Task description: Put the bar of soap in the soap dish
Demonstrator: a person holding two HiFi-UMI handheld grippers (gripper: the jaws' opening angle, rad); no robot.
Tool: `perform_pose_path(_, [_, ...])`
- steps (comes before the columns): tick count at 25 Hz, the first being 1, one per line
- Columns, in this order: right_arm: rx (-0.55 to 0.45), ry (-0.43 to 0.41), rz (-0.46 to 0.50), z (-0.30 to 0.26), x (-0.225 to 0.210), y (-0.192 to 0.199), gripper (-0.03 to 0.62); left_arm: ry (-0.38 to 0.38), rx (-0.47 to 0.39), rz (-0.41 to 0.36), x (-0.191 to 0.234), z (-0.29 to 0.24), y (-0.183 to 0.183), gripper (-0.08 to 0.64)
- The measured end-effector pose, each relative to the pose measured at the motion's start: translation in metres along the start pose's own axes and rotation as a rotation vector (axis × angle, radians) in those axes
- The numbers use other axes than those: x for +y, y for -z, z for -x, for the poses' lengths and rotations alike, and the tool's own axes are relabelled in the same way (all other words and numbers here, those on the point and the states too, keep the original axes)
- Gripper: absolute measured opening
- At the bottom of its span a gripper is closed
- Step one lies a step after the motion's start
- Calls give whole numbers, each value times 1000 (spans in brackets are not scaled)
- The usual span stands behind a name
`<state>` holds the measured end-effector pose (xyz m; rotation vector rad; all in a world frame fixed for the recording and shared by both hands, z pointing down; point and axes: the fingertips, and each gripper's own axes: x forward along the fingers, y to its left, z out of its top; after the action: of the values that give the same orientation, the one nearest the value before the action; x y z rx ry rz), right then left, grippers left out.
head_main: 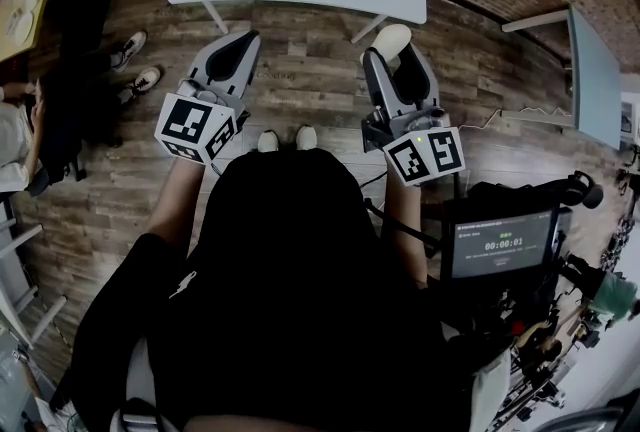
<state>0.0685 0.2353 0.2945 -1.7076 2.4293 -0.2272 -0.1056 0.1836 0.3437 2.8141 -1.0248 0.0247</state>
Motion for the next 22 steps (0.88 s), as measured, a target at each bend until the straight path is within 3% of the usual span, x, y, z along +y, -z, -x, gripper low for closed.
perform_pose_path(22, [44,17,-7,-14,15,-2,256,-5,5,57,26,18,-4,6])
